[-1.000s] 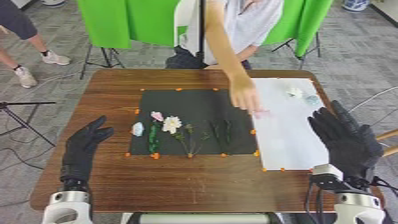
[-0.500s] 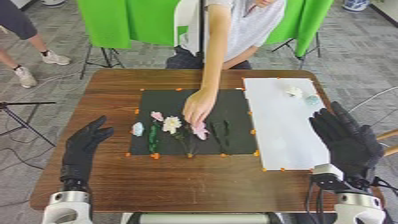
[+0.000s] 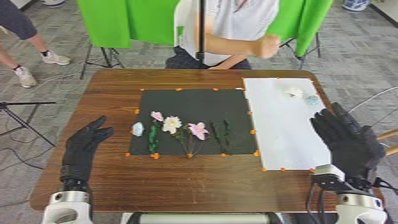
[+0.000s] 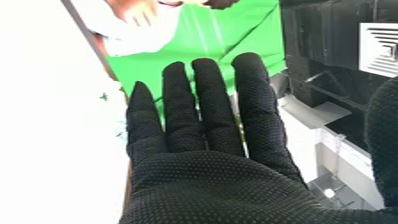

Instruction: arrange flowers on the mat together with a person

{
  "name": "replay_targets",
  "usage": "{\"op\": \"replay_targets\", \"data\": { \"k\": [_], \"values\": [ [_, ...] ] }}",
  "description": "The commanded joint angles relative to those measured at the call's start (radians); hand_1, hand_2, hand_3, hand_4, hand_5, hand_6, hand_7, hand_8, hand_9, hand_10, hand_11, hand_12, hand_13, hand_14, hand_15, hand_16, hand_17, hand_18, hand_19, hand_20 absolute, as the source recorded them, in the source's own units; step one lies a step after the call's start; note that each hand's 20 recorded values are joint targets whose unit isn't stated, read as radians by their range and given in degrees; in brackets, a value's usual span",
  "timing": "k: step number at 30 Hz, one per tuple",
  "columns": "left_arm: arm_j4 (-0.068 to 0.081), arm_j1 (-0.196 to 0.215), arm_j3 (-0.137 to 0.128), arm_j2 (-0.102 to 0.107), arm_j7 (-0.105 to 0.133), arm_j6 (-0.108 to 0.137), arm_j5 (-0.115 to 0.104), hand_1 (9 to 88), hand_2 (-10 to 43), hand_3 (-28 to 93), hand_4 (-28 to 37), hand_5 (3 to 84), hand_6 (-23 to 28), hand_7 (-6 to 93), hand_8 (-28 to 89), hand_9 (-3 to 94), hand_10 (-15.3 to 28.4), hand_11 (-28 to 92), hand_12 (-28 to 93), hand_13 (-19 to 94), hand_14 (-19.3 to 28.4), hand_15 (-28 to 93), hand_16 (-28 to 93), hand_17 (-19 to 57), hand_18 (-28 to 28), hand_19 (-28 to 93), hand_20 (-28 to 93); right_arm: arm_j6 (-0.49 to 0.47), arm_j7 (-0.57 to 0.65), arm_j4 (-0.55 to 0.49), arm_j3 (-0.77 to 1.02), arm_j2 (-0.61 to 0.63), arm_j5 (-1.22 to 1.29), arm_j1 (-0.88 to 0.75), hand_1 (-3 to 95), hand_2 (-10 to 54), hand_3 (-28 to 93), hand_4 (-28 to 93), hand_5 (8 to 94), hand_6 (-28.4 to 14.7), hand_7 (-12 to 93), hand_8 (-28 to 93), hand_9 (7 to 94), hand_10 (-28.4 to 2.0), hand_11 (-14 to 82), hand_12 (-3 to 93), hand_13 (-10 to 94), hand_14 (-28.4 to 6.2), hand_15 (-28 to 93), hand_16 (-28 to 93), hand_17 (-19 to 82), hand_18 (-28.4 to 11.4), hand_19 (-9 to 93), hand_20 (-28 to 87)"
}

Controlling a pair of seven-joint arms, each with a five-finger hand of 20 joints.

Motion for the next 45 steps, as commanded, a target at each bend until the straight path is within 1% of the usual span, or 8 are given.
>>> {"op": "replay_targets", "data": {
  "k": [1,10,13,17,25,31,38,45],
  "values": [
    [0.0,0.013,-0.004,-0.002,-0.009,-0.005,-0.001,21.4,1.3,69,-26.2,48.4,2.5,12.0,-6,50.8,14.9,21,15,39,17.5,20,0,6.1,11.5,11,15,0.014,-0.003,0.0,-0.011,0.0,-0.011,-0.003,8.0,-3.2,79,-18,46.5,-0.1,12,-9,45.2,-14.3,5.3,12.0,35,-12.1,12,11,20,-13.2,1,26],
    [-0.001,0.017,-0.005,-0.004,-0.007,0.002,-0.005,21.5,1.4,69,-26.0,48.8,2.6,12.2,-7,50.8,15.0,21,14,39,17.5,20,0,6.0,11.7,11,15,0.041,0.007,0.001,-0.011,0.041,-0.047,0.02,8.6,-3.7,79,-18,47.1,-0.1,12,-9,45.8,-14.4,5.7,13.0,36,-11.7,13,11,21,-13.6,2,28],
    [-0.002,0.015,-0.005,-0.006,-0.004,0.003,-0.003,21.5,1.5,69,-26.1,48.7,2.6,12.2,-7,50.8,15.0,21,14,39,17.5,20,0,6.0,11.7,12,15,0.093,0.023,0.008,0.004,0.106,-0.184,0.066,10.1,-5.1,78,-18,47.3,-0.2,12,-9,46.1,-14.7,5.8,13.5,37,-11.8,13,11,21,-13.9,4,29],
    [-0.004,0.018,-0.007,-0.002,-0.006,0.01,-0.004,21.5,1.5,69,-26.0,48.7,2.7,12.0,-7,50.7,15.0,21,14,39,17.5,20,0,6.0,11.7,12,15,0.206,0.184,0.033,0.003,0.234,-0.508,0.185,12.3,-6.9,75,-18,43.2,-1.0,11,-8,46.2,-15.0,5.8,14.3,42,-11.9,14,11,24,-14.9,8,31],
    [-0.001,0.007,0.005,-0.003,-0.013,0.006,0.0,21.5,1.4,69,-26.1,48.6,2.6,12.0,-7,50.7,15.1,21,14,39,17.5,20,0,6.0,11.6,12,15,0.185,0.446,0.202,-0.119,0.45,-1.152,0.456,15.8,-9.5,68,-16,39.3,-2.4,8,-6,47.4,-15.5,6.9,18.6,54,-14.7,17,15,29,-16.2,29,36],
    [-0.003,0.01,0.003,-0.005,-0.011,0.013,-0.001,21.5,1.4,69,-26.1,48.6,2.6,12.0,-7,50.8,15.1,21,15,39,17.5,20,0,6.1,11.6,11,15,0.202,0.628,0.375,-0.31,0.538,-1.432,0.644,24.2,-9.5,69,-18,46.9,1.0,14,-8,56.3,-16.3,16.2,21.8,66,-13.7,27,23,31,-18.8,49,40],
    [-0.006,0.014,0.002,-0.005,-0.009,0.02,-0.003,21.5,1.4,69,-26.2,48.6,2.6,12.1,-6,50.8,15.1,21,14,39,17.5,20,0,6.1,11.6,11,15,0.189,0.671,0.531,-0.443,0.589,-1.58,0.783,29.5,-9.5,69,-21,49.9,2.0,17,-8,61.4,-15.5,24.6,25.1,71,-12.0,39,25,32,-20.8,62,43],
    [-0.004,0.013,0.004,-0.006,-0.006,0.017,-0.003,21.6,1.4,69,-26.1,48.6,2.6,12.1,-7,50.8,15.1,21,14,39,17.5,20,0,6.1,11.5,11,15,0.113,0.663,0.659,-0.538,0.59,-1.624,0.881,30.7,-9.5,69,-22,50.4,2.2,17,-9,62.4,-15.4,26.9,25.8,71,-11.7,43,26,31,-21.7,65,44]
  ]
}}
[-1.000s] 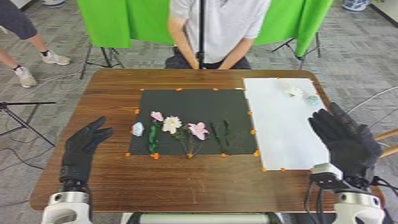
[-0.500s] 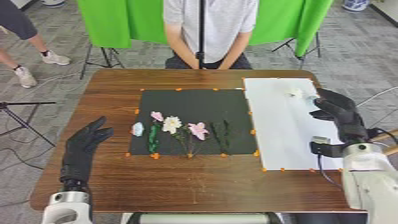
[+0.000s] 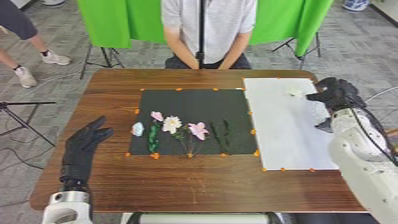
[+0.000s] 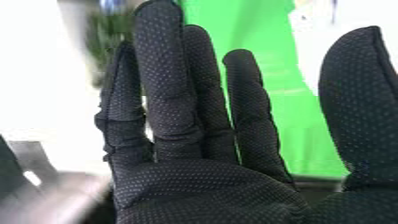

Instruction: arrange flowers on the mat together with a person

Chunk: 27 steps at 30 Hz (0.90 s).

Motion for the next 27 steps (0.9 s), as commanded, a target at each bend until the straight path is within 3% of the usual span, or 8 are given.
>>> {"op": "replay_targets", "data": {
  "k": [1,9,13,22,25,27],
  "values": [
    [-0.001,0.01,0.003,-0.006,-0.004,0.01,-0.002,21.6,1.4,69,-26.1,48.6,2.6,12.0,-7,50.8,15.1,21,15,39,17.5,20,0,6.1,11.5,11,15,-0.079,-0.018,0.101,-0.074,0.011,-0.18,0.12,30.9,-9.5,69,-22,50.4,2.2,17,-9,62.4,-15.4,26.8,25.8,71,-11.6,44,26,31,-21.8,65,44],
    [-0.002,0.013,0.003,-0.008,-0.001,0.012,-0.003,21.5,1.4,69,-26.0,48.5,2.6,12.0,-6,50.8,15.0,21,14,39,17.5,20,0,6.1,11.5,11,15,-0.094,-0.031,0.196,-0.148,-0.007,-0.221,0.177,31.8,-9.5,69,-23,51.5,3.0,18,-9,65.4,-16.1,24.4,25.9,78,-8.7,45,25,36,-21.8,69,46],
    [0.0,0.012,0.003,-0.009,0.002,0.01,-0.004,21.6,1.4,69,-26.0,48.6,2.6,12.0,-6,50.8,15.0,21,14,39,17.6,20,0,6.1,11.5,11,16,-0.135,-0.022,0.209,-0.154,-0.014,-0.193,0.182,32.7,-9.5,69,-23,53.6,3.0,18,-9,68.6,-15.0,23.8,25.8,81,-7.2,45,26,39,-21.5,72,46],
    [-0.003,0.015,0.0,-0.008,-0.002,0.013,-0.005,21.6,1.5,69,-26.1,48.6,2.5,12.1,-7,50.9,15.1,21,14,39,17.6,20,0,6.1,11.5,11,16,-0.051,-0.045,0.242,-0.171,-0.021,-0.144,0.169,41.2,-9.5,70,-25,58.7,4.5,20,-10,76.1,-11.8,23.0,23.5,88,-3.3,43,29,46,-19.1,77,43],
    [0.0,0.012,0.0,-0.006,-0.005,0.008,-0.004,21.7,1.5,69,-26.1,48.5,2.5,12.1,-7,50.8,15.1,21,14,39,17.6,20,0,6.1,11.4,11,16,0.004,-0.046,0.245,-0.183,-0.016,-0.13,0.158,49.2,-9.5,64,-26,62.6,5.4,22,-11,81.2,-9.4,17.0,31.4,90,-2.2,44,30,48,-17.9,79,41],
    [-0.001,0.012,0.0,-0.006,-0.006,0.007,-0.004,21.7,1.5,69,-26.1,48.6,2.5,12.1,-7,50.8,15.1,21,15,39,17.6,20,0,6.2,11.4,11,16,0.019,-0.048,0.246,-0.189,-0.014,-0.131,0.153,54.3,-9.5,59,-24,65.5,5.4,22,-3,84.9,-8.4,11.9,36.3,91,-1.8,44,30,49,-17.6,80,41]
  ]
}}
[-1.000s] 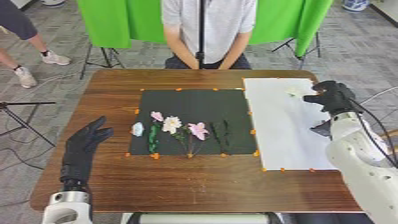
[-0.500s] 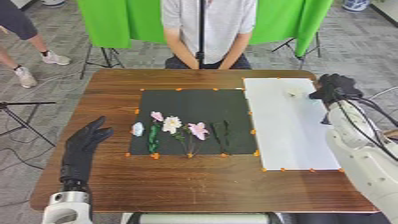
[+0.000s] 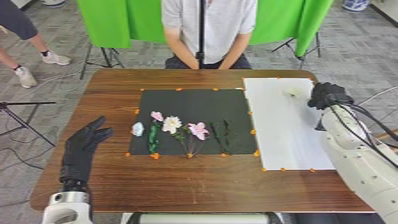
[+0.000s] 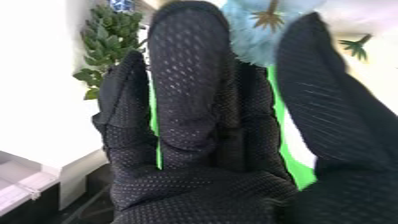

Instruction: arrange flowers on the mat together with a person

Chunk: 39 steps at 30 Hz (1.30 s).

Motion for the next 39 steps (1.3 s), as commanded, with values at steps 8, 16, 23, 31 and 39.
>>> {"op": "replay_targets", "data": {
  "k": [8,16,23,31,39],
  "values": [
    [-0.002,0.01,-0.001,-0.005,-0.013,0.007,-0.002,21.7,1.6,69,-26.1,48.6,2.6,12.0,-7,50.8,15.0,21,15,39,17.5,20,-1,6.1,11.4,11,16,0.135,0.02,-0.02,-0.011,0.02,0.037,-0.047,64.0,-9.5,56,-24,81.6,3.3,24,7,93.6,-6.5,9.9,41.3,94,0.8,52,27,55,-15.6,85,37],
    [-0.004,0.018,-0.008,0.001,-0.02,0.005,-0.004,21.7,1.6,69,-26.0,48.5,2.6,12.1,-7,50.8,15.1,21,14,39,17.5,20,0,6.1,11.5,11,16,0.187,0.067,-0.297,0.047,0.067,0.164,-0.08,64.9,-9.5,56,-24,82.9,2.5,23,7,93.7,-6.5,11.1,40.9,94,1.1,53,26,55,-15.3,86,36],
    [-0.001,0.011,-0.004,0.0,-0.026,-0.003,0.0,21.8,1.7,69,-26.0,48.7,2.6,12.0,-7,50.8,15.0,21,14,39,17.5,20,0,6.1,11.5,11,16,0.106,0.023,-0.498,-0.021,-0.011,0.209,-0.078,64.9,-9.5,56,-23,83.2,2.2,23,8,93.7,-6.5,11.1,40.9,94,1.1,53,26,56,-15.1,86,36],
    [-0.004,0.017,-0.001,-0.005,-0.027,-0.001,0.002,21.8,1.7,69,-26.1,48.7,2.6,12.0,-6,50.8,15.1,21,14,39,17.6,20,0,6.1,11.5,11,16,0.072,-0.055,-0.519,-0.152,-0.165,0.181,-0.082,64.7,-9.5,56,-23,83.3,2.1,22,9,93.7,-6.5,11.1,40.9,94,0.9,53,26,56,-15.0,86,36],
    [-0.002,0.015,0.004,-0.006,-0.024,0.002,0.001,21.8,1.7,69,-26.0,48.7,2.6,12.0,-6,50.8,15.1,21,14,39,17.4,20,0,6.1,11.4,11,16,0.01,-0.083,-0.467,-0.261,-0.198,0.169,-0.046,64.4,-9.5,57,-23,83.2,2.1,22,9,93.7,-6.5,11.1,40.9,94,0.9,53,26,56,-14.9,86,35]
  ]
}}
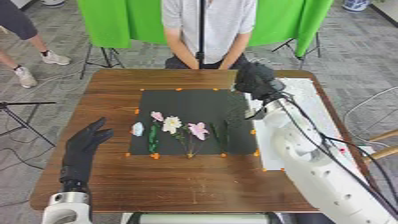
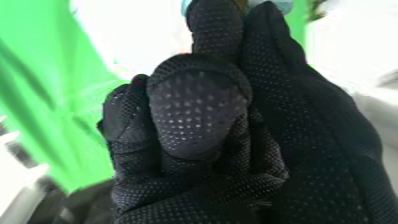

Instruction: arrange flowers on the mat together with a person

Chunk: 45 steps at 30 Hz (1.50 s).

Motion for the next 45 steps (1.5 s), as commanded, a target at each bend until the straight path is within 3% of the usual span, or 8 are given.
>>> {"op": "replay_targets", "data": {
  "k": [1,17,32,37,45],
  "values": [
    [0.0,0.012,0.005,-0.008,-0.008,0.003,0.0,21.8,1.7,69,-26.0,48.6,2.6,12.1,-6,50.8,15.1,21,14,39,17.5,20,0,6.1,11.4,11,16,-0.072,-0.032,0.033,-0.09,-0.047,-0.025,0.011,64.4,-9.5,57,-23,83.2,2.1,22,9,93.7,-6.8,11.9,41.4,94,0.9,53,26,55,-15.0,86,35],
    [0.003,0.011,0.006,-0.006,-0.006,-0.004,0.0,21.9,1.5,69,-25.7,48.7,2.3,12.3,-7,50.8,15.0,21,14,39,17.4,20,-1,6.1,11.4,11,15,-0.097,-0.046,0.062,-0.107,-0.029,-0.041,0.018,59.3,-9.5,57,-21,79.7,3.6,22,7,92.6,-7.2,11.7,47.9,94,0.3,50,30,52,-16.6,87,36],
    [0.006,0.003,0.002,-0.007,-0.011,-0.02,0.004,23.5,1.3,71,-19.7,48.5,1.7,12.2,-7,50.6,14.8,21,14,39,17.3,20,0,6.1,11.5,11,15,-0.138,-0.07,0.078,-0.105,-0.016,-0.064,0.014,54.9,-9.5,53,-18,75.6,3.6,18,5,87.8,-8.4,21.7,40.3,93,-0.3,48,32,51,-17.4,86,37],
    [0.005,0.007,-0.001,-0.008,-0.01,-0.021,0.005,23.6,1.1,71,-19.3,48.5,1.4,12.3,-7,50.6,14.8,21,14,39,17.3,20,0,6.1,11.5,11,15,-0.151,-0.082,0.074,-0.103,-0.003,-0.079,0.012,49.7,-9.5,62,-23,73.2,4.1,18,3,86.2,-8.8,23.9,38.1,93,-0.3,48,33,51,-17.3,86,38],
    [0.005,0.009,-0.001,-0.008,-0.01,-0.026,0.006,23.9,0.8,71,-19.1,48.7,1.2,12.5,-7,50.6,14.8,21,15,39,17.4,20,0,6.1,11.5,11,15,-0.152,-0.085,0.08,-0.099,0.008,-0.096,0.019,45.9,-9.5,67,-26,71.2,4.4,18,-1,84.6,-9.4,26.8,35.1,93,-0.3,48,33,51,-17.2,85,38]
  ]
}}
